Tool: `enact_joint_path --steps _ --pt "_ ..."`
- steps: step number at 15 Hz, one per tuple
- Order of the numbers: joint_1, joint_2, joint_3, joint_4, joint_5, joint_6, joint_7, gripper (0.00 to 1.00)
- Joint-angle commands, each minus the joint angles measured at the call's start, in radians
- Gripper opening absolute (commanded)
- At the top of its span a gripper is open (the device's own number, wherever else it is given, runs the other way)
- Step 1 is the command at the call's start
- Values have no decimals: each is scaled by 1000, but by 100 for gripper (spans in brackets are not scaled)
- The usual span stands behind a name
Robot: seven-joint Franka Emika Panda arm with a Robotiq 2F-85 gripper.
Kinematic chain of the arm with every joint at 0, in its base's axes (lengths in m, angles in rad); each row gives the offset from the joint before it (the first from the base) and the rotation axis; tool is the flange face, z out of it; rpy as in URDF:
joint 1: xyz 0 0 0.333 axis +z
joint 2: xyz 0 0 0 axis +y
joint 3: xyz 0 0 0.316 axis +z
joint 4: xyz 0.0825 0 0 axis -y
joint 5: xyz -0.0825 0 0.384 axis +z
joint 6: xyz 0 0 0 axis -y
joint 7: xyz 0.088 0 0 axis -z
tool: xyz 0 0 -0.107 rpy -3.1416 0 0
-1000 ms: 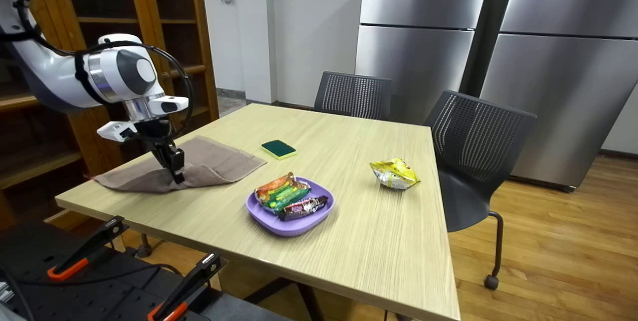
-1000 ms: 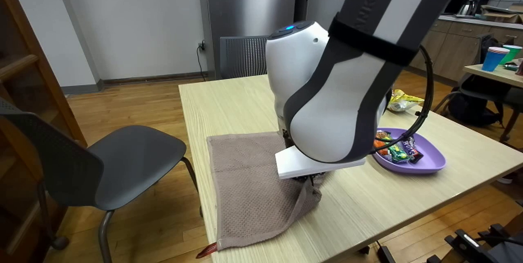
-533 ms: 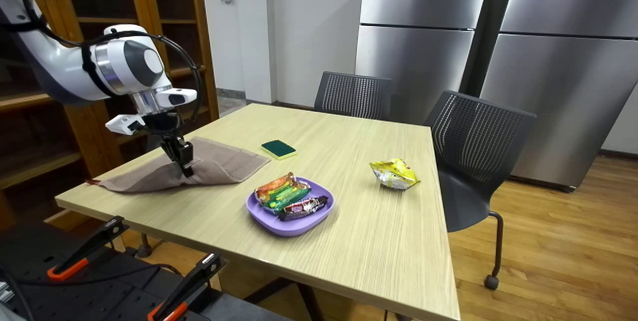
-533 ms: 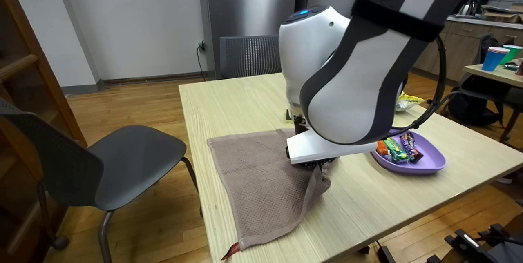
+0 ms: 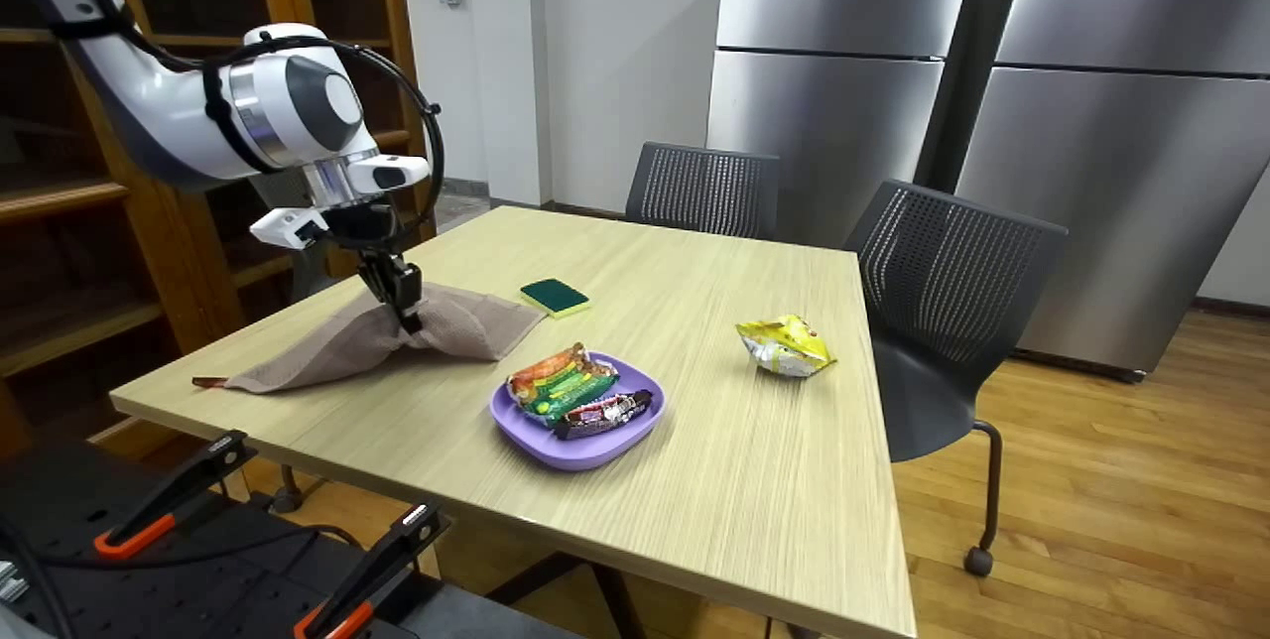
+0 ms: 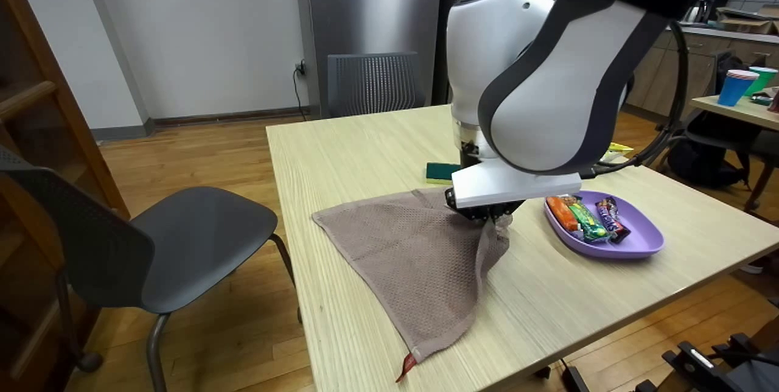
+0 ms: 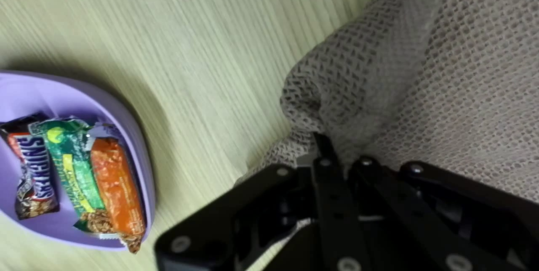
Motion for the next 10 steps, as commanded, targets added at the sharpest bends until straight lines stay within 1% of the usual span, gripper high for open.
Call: enact_joint_path --steps 1,7,10 --pt "-64 -64 1 -37 -60 21 6 1" --pt "-156 -90 4 -32 -123 38 -5 1" --pt "-186 -100 5 -28 -153 50 -4 1"
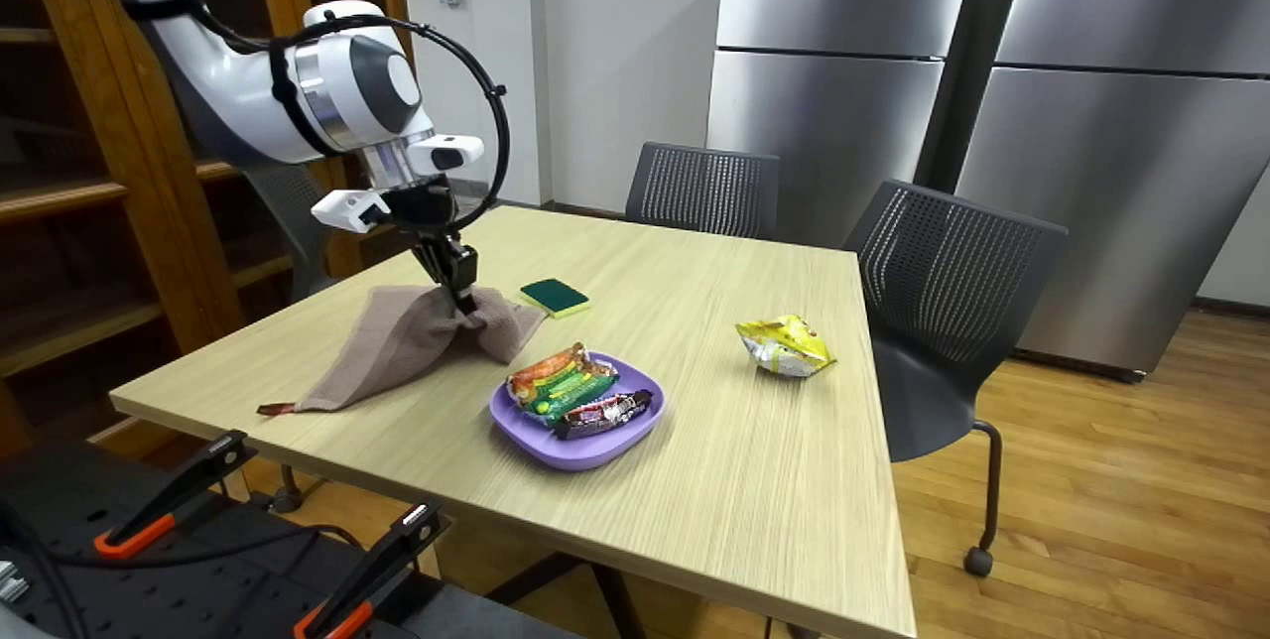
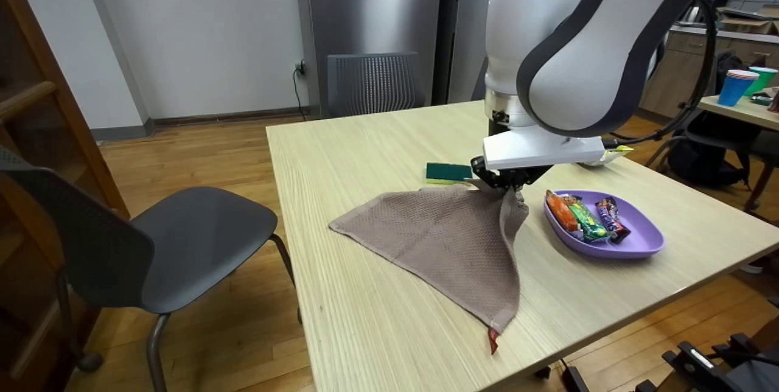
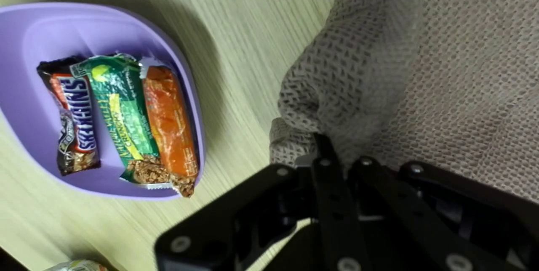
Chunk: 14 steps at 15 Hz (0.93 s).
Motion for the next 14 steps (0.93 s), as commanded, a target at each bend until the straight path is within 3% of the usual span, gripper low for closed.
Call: enact_joint_path --steps 1,14 --pt "-51 -53 16 -22 -55 16 -6 1" --pt "-136 -117 8 -40 -193 51 6 1"
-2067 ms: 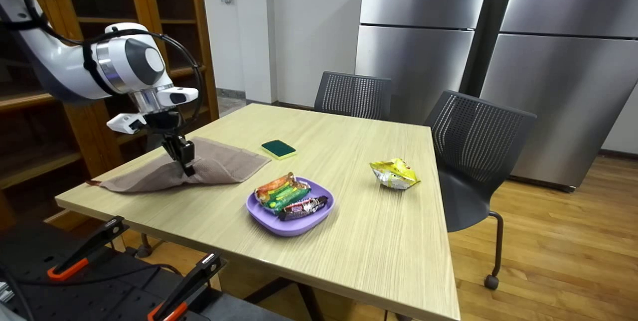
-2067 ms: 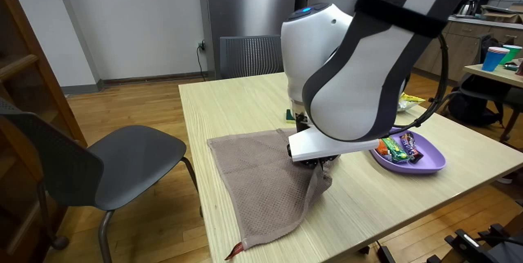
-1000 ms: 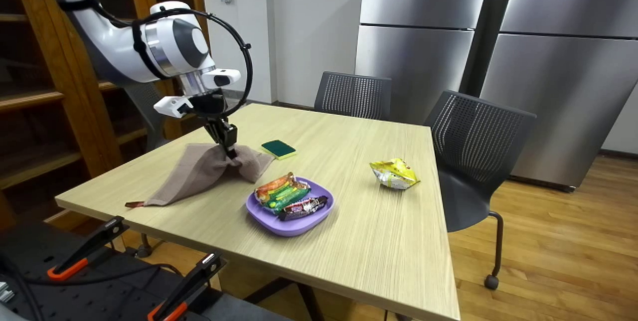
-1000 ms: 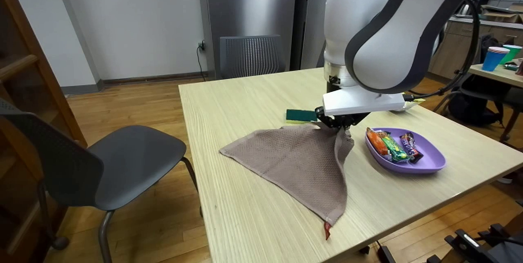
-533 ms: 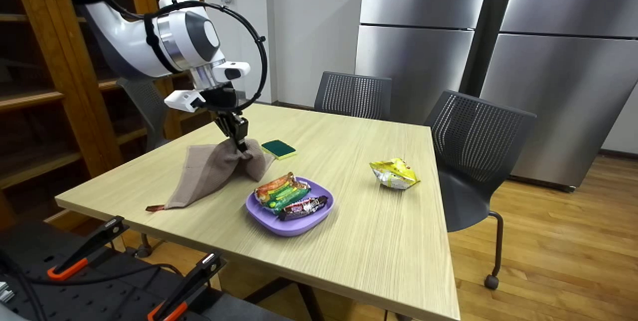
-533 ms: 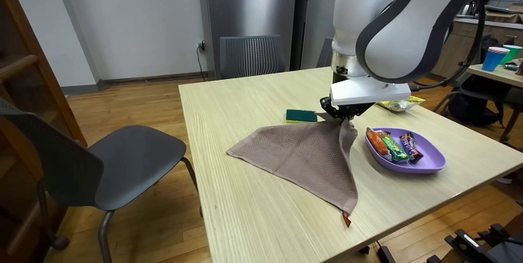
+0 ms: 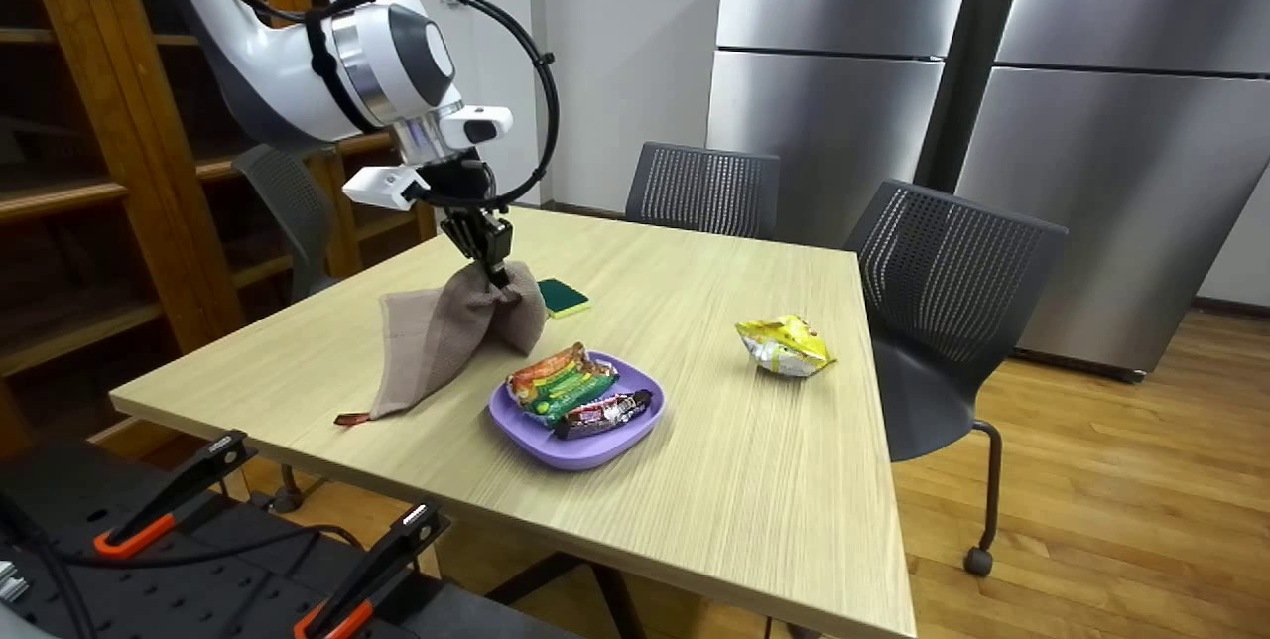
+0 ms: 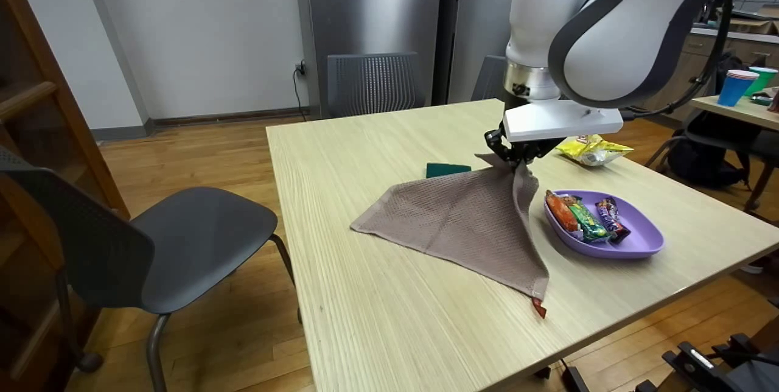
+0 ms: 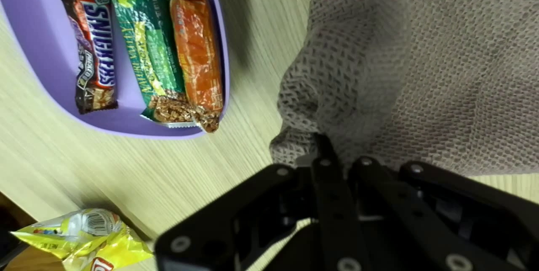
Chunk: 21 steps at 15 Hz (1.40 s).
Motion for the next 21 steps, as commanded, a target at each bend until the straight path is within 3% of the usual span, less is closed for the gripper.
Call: enact_joint_path --steps 1,6,16,21 --pt "-50 -52 9 -39 -62 24 4 1" --pt "-92 -63 -4 -52 -103 45 0 1" --pt "-97 -54 -114 -89 -87 115 -34 1" --pt "-131 -59 -123 -129 -75 148 -62 1"
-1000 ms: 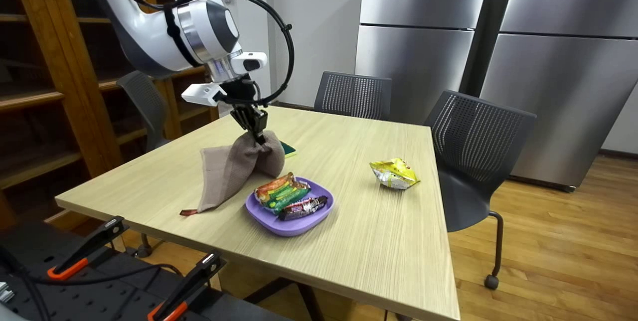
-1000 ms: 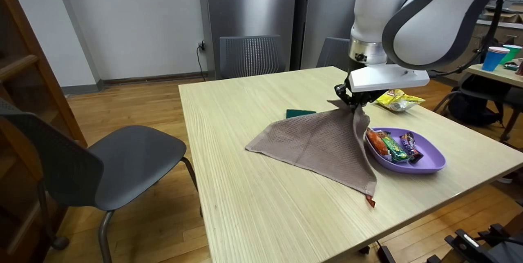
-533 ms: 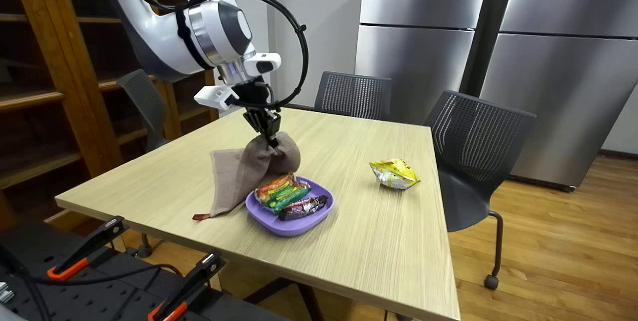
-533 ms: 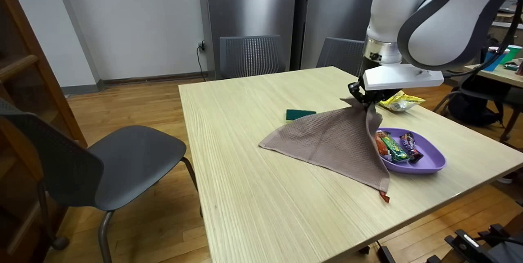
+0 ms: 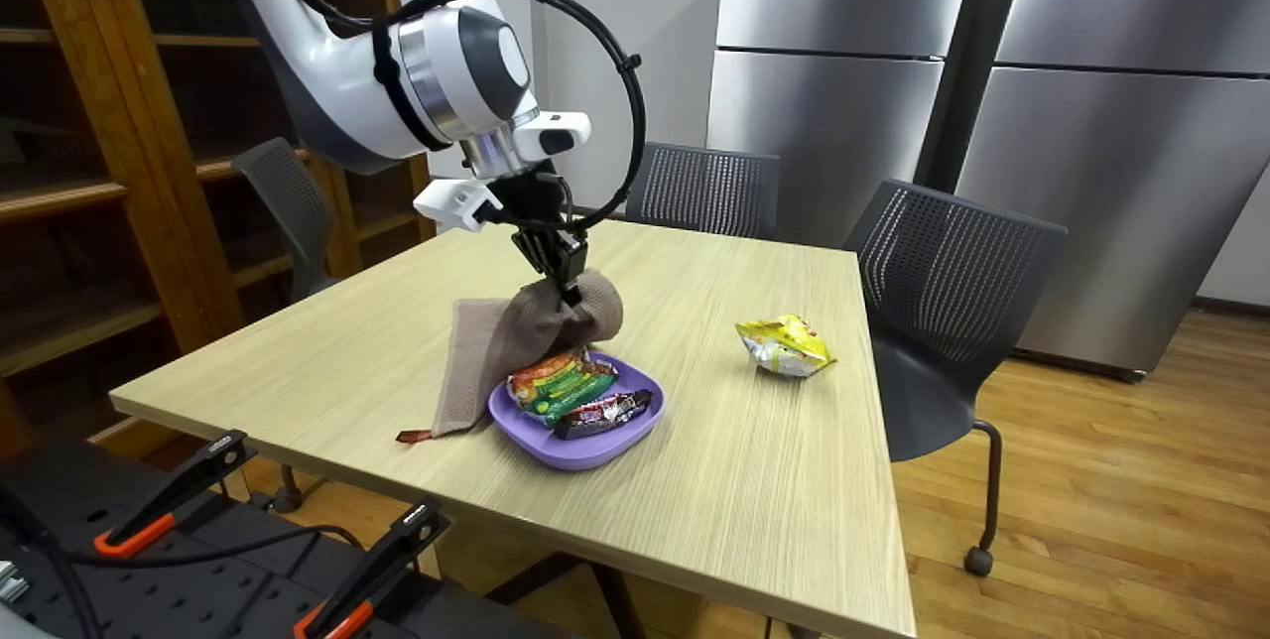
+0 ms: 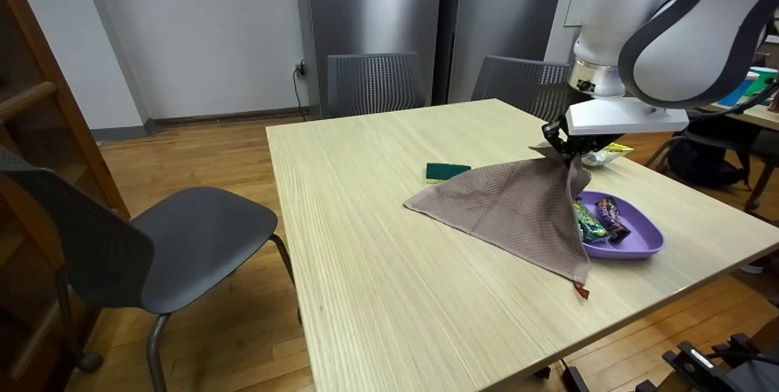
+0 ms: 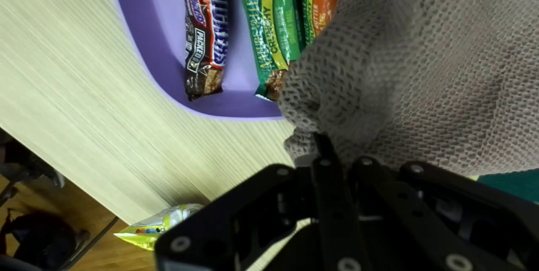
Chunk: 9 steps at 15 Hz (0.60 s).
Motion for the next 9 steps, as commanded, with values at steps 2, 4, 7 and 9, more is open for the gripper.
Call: enact_joint_path --steps 2,4,7,9 --pt "-42 -37 -5 -65 -12 46 -44 1" --pt "-61 -33 -5 -78 -8 54 -50 1" --pt "-98 -28 -6 -92 -2 60 -57 1" --pt "-124 -27 -7 -96 1 61 -61 1"
